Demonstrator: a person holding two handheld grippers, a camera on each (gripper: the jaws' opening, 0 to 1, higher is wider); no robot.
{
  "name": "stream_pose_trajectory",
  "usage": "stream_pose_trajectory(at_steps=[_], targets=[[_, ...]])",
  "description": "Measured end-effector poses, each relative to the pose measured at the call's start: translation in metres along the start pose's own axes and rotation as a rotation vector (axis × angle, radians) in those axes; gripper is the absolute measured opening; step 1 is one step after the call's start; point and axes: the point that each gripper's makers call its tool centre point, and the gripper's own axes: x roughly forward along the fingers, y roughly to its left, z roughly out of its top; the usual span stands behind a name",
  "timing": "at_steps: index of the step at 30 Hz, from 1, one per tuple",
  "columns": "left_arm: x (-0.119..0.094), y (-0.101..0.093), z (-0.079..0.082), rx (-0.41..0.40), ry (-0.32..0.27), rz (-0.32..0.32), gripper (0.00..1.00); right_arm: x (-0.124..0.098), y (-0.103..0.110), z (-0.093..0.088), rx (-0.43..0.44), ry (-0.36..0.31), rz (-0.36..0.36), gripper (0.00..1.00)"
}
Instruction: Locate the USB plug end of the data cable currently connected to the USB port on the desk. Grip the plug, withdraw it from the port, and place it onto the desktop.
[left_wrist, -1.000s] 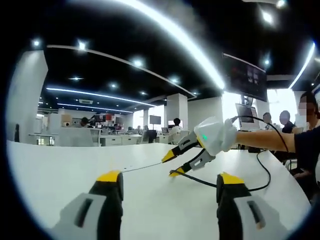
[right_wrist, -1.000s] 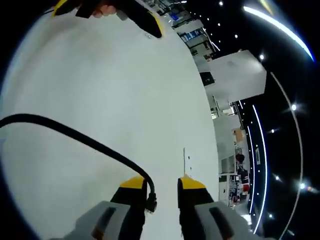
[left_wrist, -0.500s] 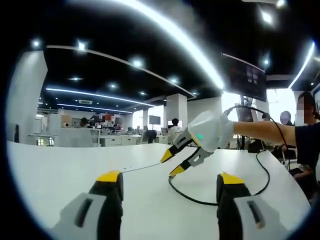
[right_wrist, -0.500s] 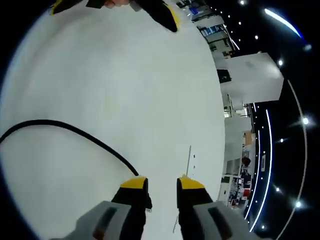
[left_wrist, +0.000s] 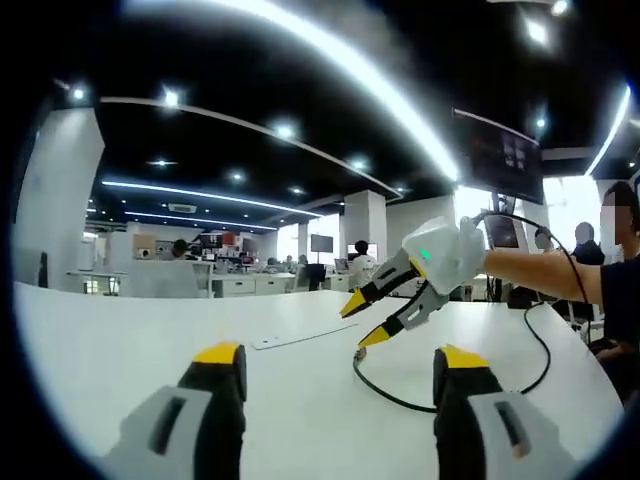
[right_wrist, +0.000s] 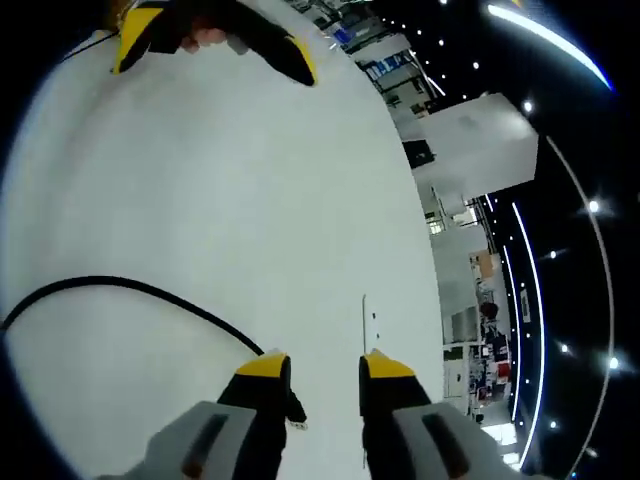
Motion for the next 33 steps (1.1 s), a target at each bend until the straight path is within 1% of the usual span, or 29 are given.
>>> stream_pose_trajectory(at_steps=[2,4,5,7,9,11,12,13,14,16,17,19,21,22,24,25,26,30,33], targets=[[0.0,0.003,-0.001,-0.003,0.005,0.017,0.76,-0.007,-0.003,0.001,0.068,-0.052,-0.004,0.31],[0.0,0.007,-0.004,-0.004,0.013,0.033,0.76,-0.01,-0.003,0.001,0.119,-0.077,-0.005,0.35],[0.001,0.01,-0.007,-0.003,0.029,0.047,0.75,-0.013,-0.003,0.0,0.157,-0.097,-0.012,0.36],[0.001,0.012,-0.009,-0.005,0.032,0.057,0.75,-0.018,-0.003,-0.002,0.226,-0.13,-0.031,0.37],[0.001,0.013,-0.012,-0.001,0.045,0.071,0.75,-0.023,-0.003,-0.001,0.282,-0.17,-0.047,0.4],[0.002,0.014,-0.013,0.01,0.05,0.08,0.75,-0.029,-0.004,-0.003,0.396,-0.215,-0.084,0.45],[0.003,0.014,-0.014,0.017,0.052,0.084,0.75,-0.032,-0.003,-0.003,0.474,-0.253,-0.091,0.47],[0.004,0.013,-0.014,0.021,0.053,0.085,0.75,-0.034,0.0,-0.003,0.542,-0.277,-0.091,0.49],[0.004,0.012,-0.015,0.023,0.054,0.085,0.75,-0.036,0.001,-0.003,0.58,-0.291,-0.092,0.51],[0.005,0.009,-0.016,0.022,0.061,0.087,0.75,-0.041,0.003,-0.006,0.699,-0.324,-0.101,0.52],[0.006,0.007,-0.016,0.023,0.063,0.083,0.75,-0.044,0.004,-0.007,0.734,-0.333,-0.104,0.52],[0.006,0.002,-0.015,0.033,0.065,0.079,0.75,-0.05,0.005,-0.011,0.723,-0.328,-0.123,0.51],[0.005,0.001,-0.013,0.049,0.064,0.082,0.75,-0.057,0.002,-0.016,0.716,-0.33,-0.176,0.51],[0.005,0.0,-0.011,0.057,0.062,0.083,0.75,-0.061,0.002,-0.018,0.725,-0.339,-0.187,0.51],[0.003,-0.002,-0.009,0.062,0.059,0.083,0.75,-0.069,0.005,-0.021,0.794,-0.367,-0.192,0.51],[0.002,-0.003,-0.008,0.061,0.059,0.085,0.75,-0.073,0.008,-0.023,0.853,-0.38,-0.18,0.51],[0.001,-0.003,-0.008,0.059,0.058,0.087,0.75,-0.075,0.01,-0.025,0.891,-0.385,-0.177,0.51],[-0.004,-0.003,-0.007,0.055,0.059,0.111,0.75,-0.085,0.01,-0.033,0.949,-0.39,-0.208,0.52],[-0.005,-0.006,-0.006,0.06,0.063,0.112,0.75,-0.092,0.006,-0.036,0.996,-0.413,-0.244,0.52]])
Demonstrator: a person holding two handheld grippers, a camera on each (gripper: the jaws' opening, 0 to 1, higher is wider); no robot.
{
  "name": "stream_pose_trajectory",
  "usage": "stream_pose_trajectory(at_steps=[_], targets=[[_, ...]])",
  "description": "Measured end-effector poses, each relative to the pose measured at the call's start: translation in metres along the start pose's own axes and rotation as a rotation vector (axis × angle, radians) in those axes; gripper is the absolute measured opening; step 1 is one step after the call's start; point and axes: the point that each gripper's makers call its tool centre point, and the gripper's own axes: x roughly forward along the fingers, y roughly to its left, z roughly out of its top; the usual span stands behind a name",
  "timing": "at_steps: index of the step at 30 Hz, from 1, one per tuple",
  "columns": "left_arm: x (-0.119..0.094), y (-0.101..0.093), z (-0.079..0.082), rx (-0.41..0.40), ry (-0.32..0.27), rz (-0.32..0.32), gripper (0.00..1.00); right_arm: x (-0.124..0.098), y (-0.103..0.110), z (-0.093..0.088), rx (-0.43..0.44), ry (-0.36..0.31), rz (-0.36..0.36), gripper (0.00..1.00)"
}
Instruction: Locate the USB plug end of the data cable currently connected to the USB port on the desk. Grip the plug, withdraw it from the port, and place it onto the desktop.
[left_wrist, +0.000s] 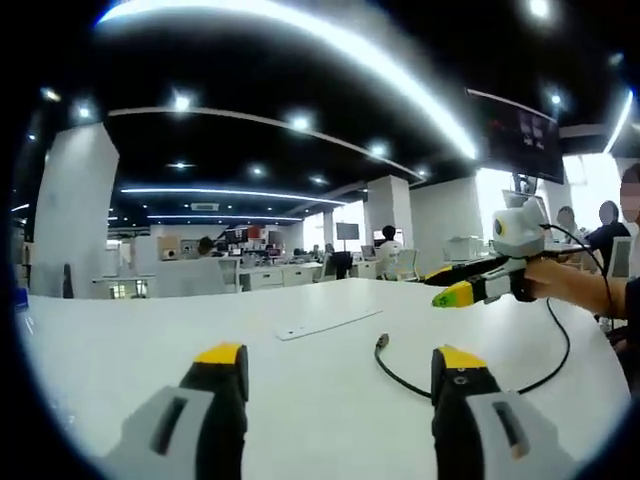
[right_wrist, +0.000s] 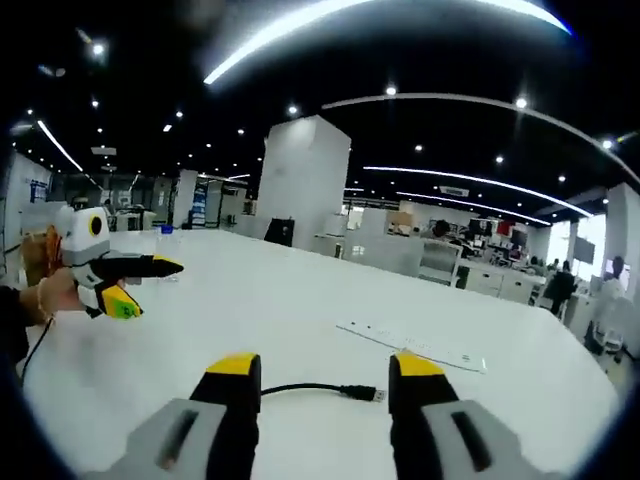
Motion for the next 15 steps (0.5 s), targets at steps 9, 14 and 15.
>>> stream_pose_trajectory(at_steps=[9,14,15], targets=[[-0.008,-0.006,0.005,0.011,0.008,0.018,0.75,-0.02,0.003,0.011,0.083,-0.074,-0.073,0.54],[-0.02,-0.004,0.009,0.02,0.007,0.049,0.75,-0.038,-0.002,0.028,0.003,-0.139,-0.152,0.54],[-0.022,-0.003,0.01,0.026,0.007,0.055,0.75,-0.04,-0.003,0.03,-0.006,-0.148,-0.161,0.54]])
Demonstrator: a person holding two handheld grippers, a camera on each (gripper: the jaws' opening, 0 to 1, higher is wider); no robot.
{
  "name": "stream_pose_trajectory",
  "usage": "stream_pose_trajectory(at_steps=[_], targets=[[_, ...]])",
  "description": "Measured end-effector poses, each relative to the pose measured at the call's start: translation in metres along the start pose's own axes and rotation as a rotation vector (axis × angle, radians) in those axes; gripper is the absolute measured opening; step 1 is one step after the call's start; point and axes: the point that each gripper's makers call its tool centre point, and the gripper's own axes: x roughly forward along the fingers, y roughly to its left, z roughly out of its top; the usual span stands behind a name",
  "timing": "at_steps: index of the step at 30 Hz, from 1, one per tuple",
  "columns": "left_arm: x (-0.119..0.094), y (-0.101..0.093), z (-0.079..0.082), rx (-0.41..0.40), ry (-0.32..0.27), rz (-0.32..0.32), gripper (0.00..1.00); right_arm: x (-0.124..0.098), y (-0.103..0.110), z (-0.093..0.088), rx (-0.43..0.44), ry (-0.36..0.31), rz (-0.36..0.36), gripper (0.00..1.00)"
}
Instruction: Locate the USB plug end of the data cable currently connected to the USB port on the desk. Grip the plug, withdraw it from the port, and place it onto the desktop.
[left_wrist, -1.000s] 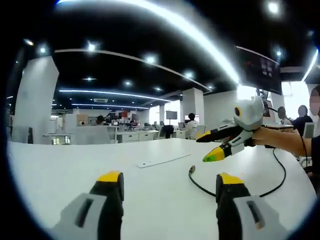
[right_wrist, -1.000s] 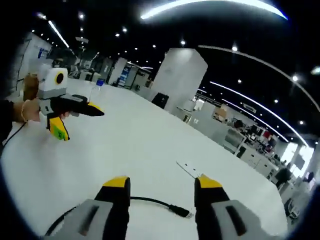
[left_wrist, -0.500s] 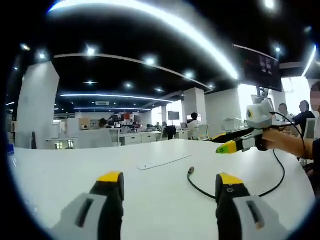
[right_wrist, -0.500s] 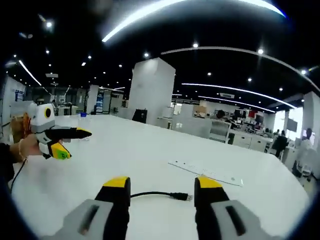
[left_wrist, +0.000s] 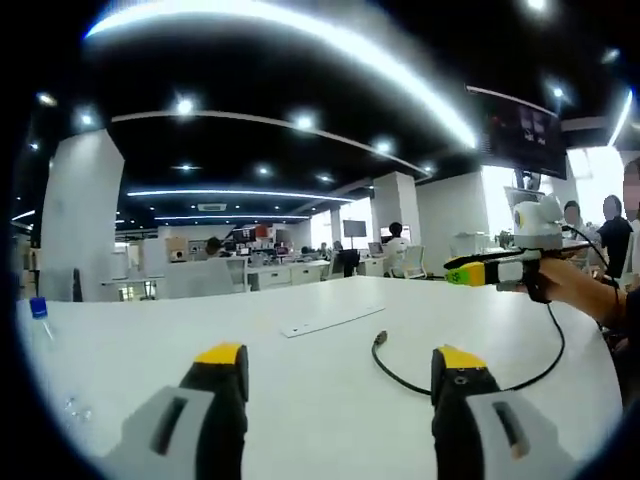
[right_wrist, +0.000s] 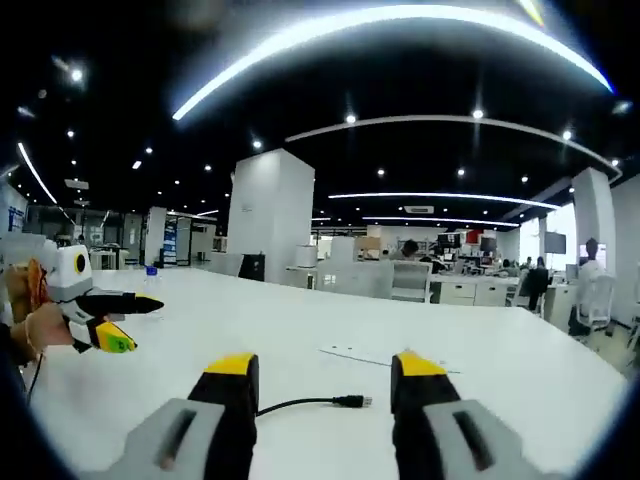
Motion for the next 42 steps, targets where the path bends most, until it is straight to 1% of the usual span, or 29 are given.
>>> stream_pose_trajectory(at_steps=[3,7,10,12,13,15,17,20,22,23,25,28,30,34,35,37,38,41,42], targets=[[-0.009,0.002,0.003,0.036,0.005,0.023,0.74,-0.011,-0.002,0.006,-0.015,-0.032,-0.022,0.53],[-0.022,0.004,0.008,0.052,-0.004,0.045,0.74,-0.024,-0.007,0.008,-0.008,-0.047,-0.051,0.53],[-0.032,0.007,0.015,0.07,-0.024,0.08,0.74,-0.037,-0.011,0.014,-0.039,-0.065,-0.085,0.54],[-0.038,0.008,0.018,0.081,-0.03,0.098,0.74,-0.046,-0.013,0.019,-0.044,-0.086,-0.101,0.54],[-0.043,0.01,0.019,0.087,-0.038,0.118,0.74,-0.056,-0.015,0.024,-0.028,-0.114,-0.118,0.54],[-0.05,0.01,0.018,0.095,-0.031,0.142,0.74,-0.066,-0.015,0.026,-0.016,-0.134,-0.131,0.54],[-0.055,0.007,0.013,0.099,-0.013,0.151,0.74,-0.077,-0.015,0.025,-0.008,-0.147,-0.147,0.53],[-0.063,0.005,0.009,0.091,-0.006,0.164,0.74,-0.09,-0.013,0.018,0.01,-0.165,-0.17,0.53],[-0.067,0.005,0.008,0.094,-0.002,0.182,0.74,-0.096,-0.013,0.011,0.016,-0.155,-0.181,0.53],[-0.071,0.006,0.008,0.104,-0.01,0.2,0.74,-0.099,-0.012,0.006,0.027,-0.142,-0.184,0.53],[-0.074,0.005,0.008,0.117,-0.014,0.214,0.74,-0.102,-0.012,0.0,0.051,-0.133,-0.19,0.53],[-0.077,0.007,0.005,0.117,-0.014,0.233,0.74,-0.108,-0.014,-0.008,0.083,-0.12,-0.207,0.53],[-0.077,0.01,0.003,0.1,-0.014,0.249,0.74,-0.113,-0.019,-0.013,0.097,-0.116,-0.24,0.53],[-0.078,0.018,0.0,0.102,-0.01,0.287,0.73,-0.122,-0.029,-0.021,0.079,-0.101,-0.313,0.54],[-0.081,0.024,0.002,0.096,-0.022,0.319,0.73,-0.127,-0.034,-0.026,0.063,-0.091,-0.347,0.54],[-0.087,0.029,0.004,0.101,-0.033,0.354,0.73,-0.13,-0.036,-0.029,0.054,-0.085,-0.366,0.54],[-0.094,0.034,0.005,0.108,-0.042,0.393,0.73,-0.131,-0.038,-0.031,0.054,-0.084,-0.374,0.54],[-0.106,0.041,0.001,0.094,-0.051,0.459,0.73,-0.131,-0.039,-0.037,0.096,-0.087,-0.367,0.54],[-0.107,0.042,0.0,0.089,-0.052,0.462,0.73,-0.131,-0.039,-0.037,0.101,-0.087,-0.366,0.54]])
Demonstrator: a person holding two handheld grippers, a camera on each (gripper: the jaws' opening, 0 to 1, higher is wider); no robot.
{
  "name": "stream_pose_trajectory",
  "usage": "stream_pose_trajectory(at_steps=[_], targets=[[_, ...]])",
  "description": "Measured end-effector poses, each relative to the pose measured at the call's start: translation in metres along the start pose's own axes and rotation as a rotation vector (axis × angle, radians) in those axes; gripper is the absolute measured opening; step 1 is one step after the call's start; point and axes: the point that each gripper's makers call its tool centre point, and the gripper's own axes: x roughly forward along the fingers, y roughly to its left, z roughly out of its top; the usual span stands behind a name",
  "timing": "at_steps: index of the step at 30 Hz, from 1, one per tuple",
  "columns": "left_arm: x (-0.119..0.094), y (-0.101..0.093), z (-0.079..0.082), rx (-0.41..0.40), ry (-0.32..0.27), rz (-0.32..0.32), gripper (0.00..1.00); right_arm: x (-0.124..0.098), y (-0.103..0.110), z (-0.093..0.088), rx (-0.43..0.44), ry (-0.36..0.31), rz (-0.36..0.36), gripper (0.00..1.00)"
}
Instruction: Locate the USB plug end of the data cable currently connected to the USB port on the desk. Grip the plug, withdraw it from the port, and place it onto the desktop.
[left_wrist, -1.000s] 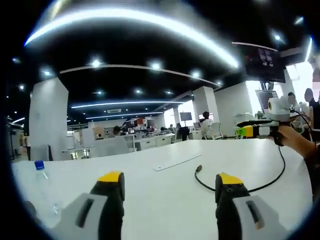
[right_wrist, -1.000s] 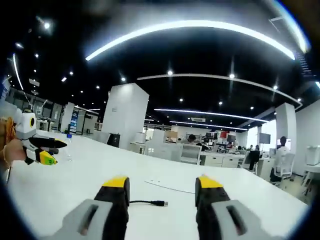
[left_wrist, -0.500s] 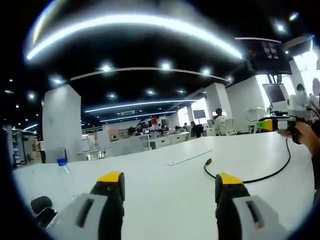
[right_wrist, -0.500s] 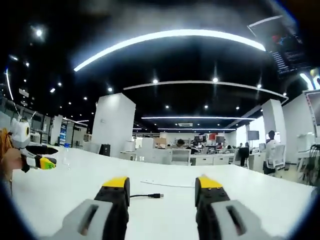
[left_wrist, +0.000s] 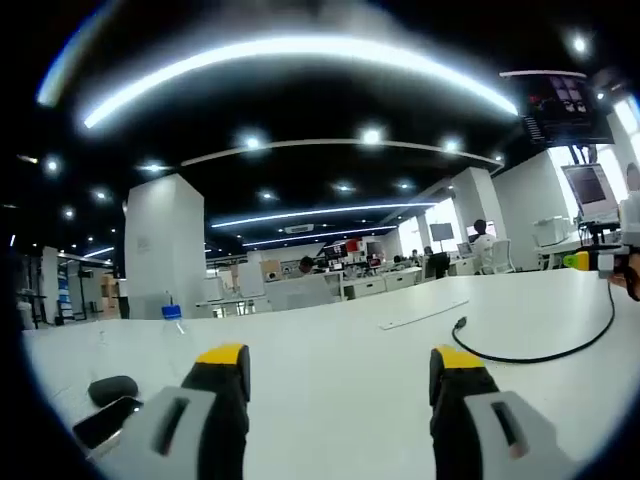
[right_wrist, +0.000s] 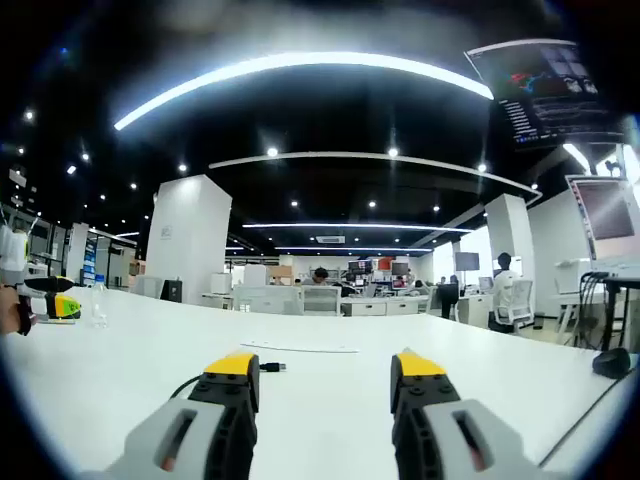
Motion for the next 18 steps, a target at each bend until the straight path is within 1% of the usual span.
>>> stream_pose_trajectory(at_steps=[4,5,11,18], targets=[[-0.001,0.003,-0.005,-0.061,-0.005,0.001,0.73,0.0,0.001,-0.009,0.019,0.011,0.001,0.53],[-0.001,0.001,-0.009,-0.072,0.003,-0.008,0.73,0.0,0.005,-0.016,0.038,0.031,0.018,0.53],[0.001,-0.014,-0.02,-0.087,0.019,-0.052,0.73,-0.001,0.013,-0.025,0.059,0.058,0.055,0.53],[0.003,-0.024,-0.028,-0.093,0.025,-0.091,0.73,-0.003,0.013,-0.028,0.062,0.06,0.057,0.53]])
